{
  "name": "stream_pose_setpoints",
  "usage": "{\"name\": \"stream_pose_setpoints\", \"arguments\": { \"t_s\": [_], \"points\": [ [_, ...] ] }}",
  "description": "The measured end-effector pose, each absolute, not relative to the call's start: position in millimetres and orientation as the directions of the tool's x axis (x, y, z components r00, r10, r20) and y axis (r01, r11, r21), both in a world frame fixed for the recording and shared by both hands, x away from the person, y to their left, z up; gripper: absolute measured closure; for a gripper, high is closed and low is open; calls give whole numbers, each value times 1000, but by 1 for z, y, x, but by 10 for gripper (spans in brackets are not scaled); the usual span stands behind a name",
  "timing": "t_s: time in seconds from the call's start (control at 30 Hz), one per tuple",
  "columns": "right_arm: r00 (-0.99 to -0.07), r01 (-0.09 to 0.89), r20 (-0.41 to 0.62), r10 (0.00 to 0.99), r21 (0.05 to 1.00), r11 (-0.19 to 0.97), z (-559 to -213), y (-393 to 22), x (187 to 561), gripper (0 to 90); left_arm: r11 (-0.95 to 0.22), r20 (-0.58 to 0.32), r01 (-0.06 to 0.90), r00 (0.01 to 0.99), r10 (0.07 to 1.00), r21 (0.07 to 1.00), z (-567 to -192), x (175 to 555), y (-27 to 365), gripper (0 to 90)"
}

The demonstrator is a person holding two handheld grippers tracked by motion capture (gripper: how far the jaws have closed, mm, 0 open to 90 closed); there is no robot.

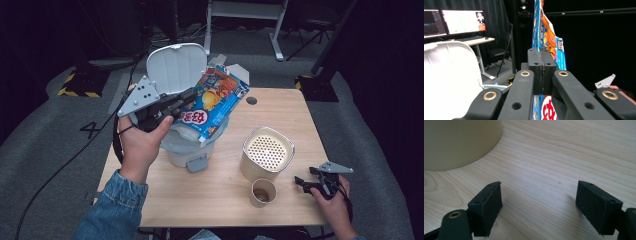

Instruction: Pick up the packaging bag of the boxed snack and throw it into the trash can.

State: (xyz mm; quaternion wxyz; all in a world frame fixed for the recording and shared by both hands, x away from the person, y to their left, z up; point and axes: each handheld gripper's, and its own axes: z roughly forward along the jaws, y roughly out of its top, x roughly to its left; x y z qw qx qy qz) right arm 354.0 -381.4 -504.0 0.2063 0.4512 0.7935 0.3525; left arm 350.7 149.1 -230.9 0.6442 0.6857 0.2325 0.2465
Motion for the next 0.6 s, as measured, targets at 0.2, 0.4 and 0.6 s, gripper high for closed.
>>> {"name": "stream_pose_setpoints", "arguments": {
  "t_s": [0.2,0.4,0.6],
  "points": [
    [-508,571,-9,862,746,344,-504,-381,354,211,-60,43,-3,736,676,998,-211,355,149,893],
    [-507,571,-9,862,745,344,-504,-381,354,211,-43,45,-21,705,708,999,-194,360,150,893],
    [-508,571,-9,862,746,344,-504,-381,354,211,-33,46,-32,668,743,999,-186,372,152,893]
  ]
}}
